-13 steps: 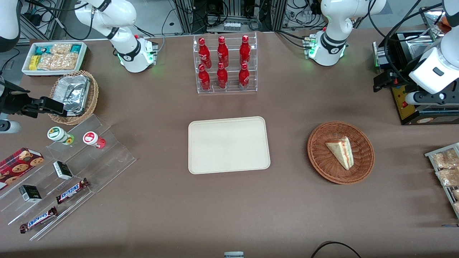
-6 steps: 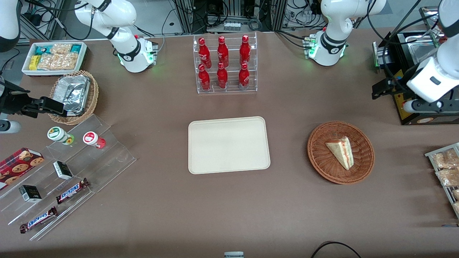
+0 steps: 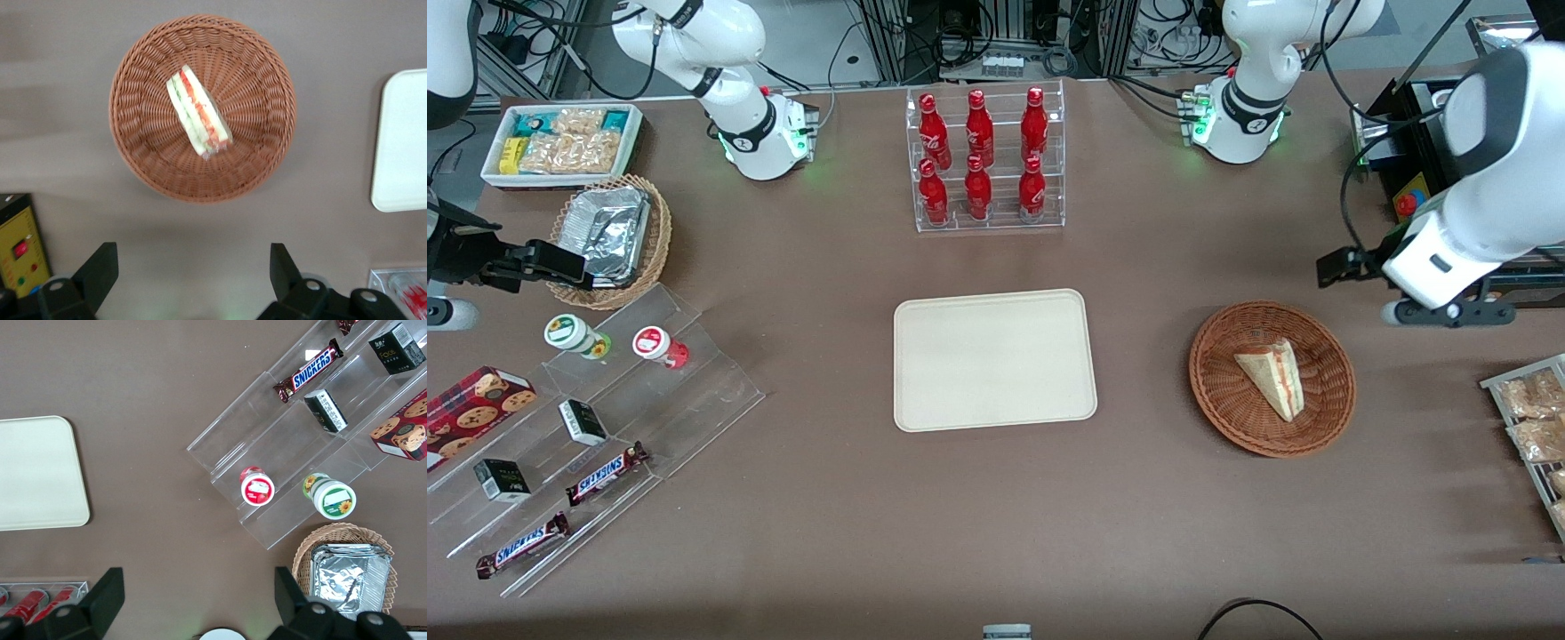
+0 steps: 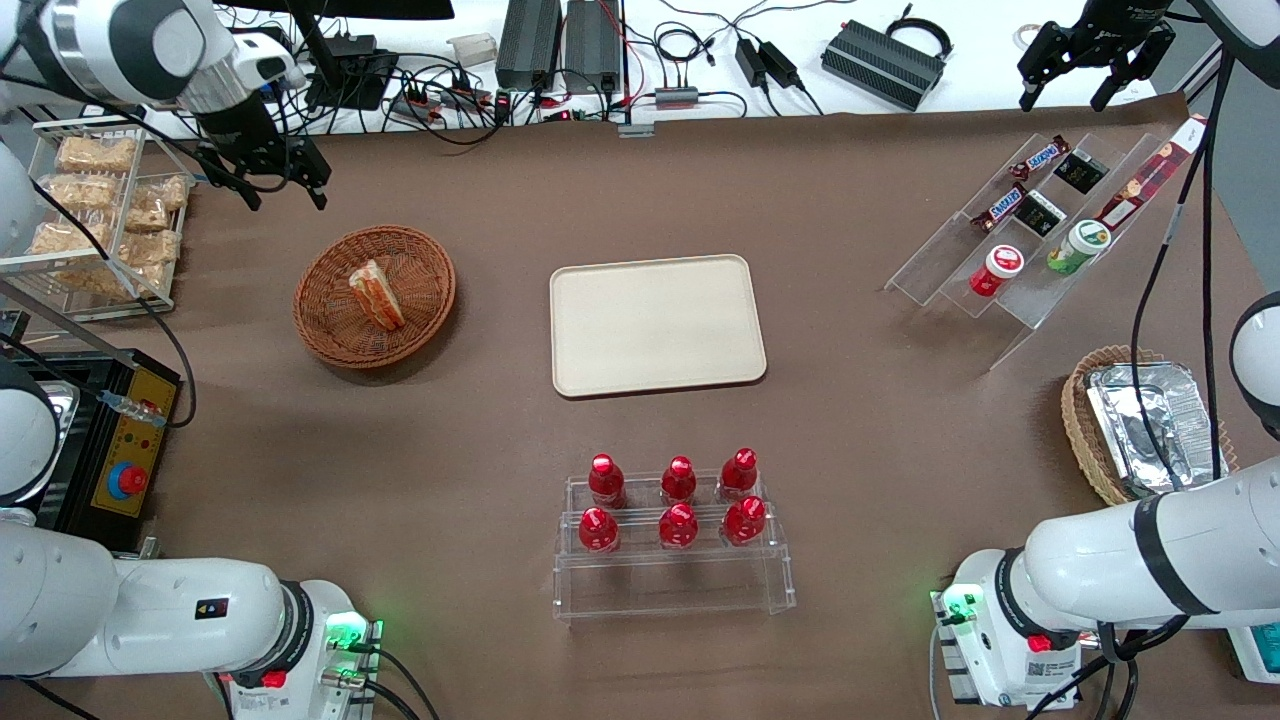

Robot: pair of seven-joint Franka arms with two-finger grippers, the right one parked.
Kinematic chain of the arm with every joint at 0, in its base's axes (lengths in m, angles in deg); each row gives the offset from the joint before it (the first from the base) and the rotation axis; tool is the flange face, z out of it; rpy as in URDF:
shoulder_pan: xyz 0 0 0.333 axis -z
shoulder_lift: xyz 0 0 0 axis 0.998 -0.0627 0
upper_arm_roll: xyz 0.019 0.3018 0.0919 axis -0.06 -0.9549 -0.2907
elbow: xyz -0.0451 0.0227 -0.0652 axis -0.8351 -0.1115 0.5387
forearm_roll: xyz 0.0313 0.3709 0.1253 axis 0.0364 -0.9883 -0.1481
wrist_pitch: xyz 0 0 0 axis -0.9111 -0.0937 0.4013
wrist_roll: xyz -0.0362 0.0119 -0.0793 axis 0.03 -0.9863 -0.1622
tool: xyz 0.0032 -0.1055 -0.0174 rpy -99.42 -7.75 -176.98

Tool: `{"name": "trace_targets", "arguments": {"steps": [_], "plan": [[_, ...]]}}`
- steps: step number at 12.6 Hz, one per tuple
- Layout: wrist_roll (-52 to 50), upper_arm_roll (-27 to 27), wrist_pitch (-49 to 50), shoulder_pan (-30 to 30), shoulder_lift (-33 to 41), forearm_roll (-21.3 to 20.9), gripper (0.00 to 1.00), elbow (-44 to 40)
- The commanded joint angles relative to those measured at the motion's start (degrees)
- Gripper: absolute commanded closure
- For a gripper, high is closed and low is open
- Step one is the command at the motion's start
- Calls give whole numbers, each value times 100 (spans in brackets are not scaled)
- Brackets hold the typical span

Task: Place sandwich from basket to tray
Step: 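Move the left gripper over the sandwich in the wicker basket, then lower the left gripper and close it on the wrapped sandwich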

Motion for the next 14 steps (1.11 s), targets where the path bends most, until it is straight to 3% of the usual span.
{"name": "trace_targets", "arguments": {"steps": [1, 10, 14], "plan": [[35, 16, -862, -24, 52, -4, 0, 705], [-702, 7, -2122, -24, -845, -4, 0, 979], [-2669, 16, -2402, 28, -1161, -13, 0, 979]]}}
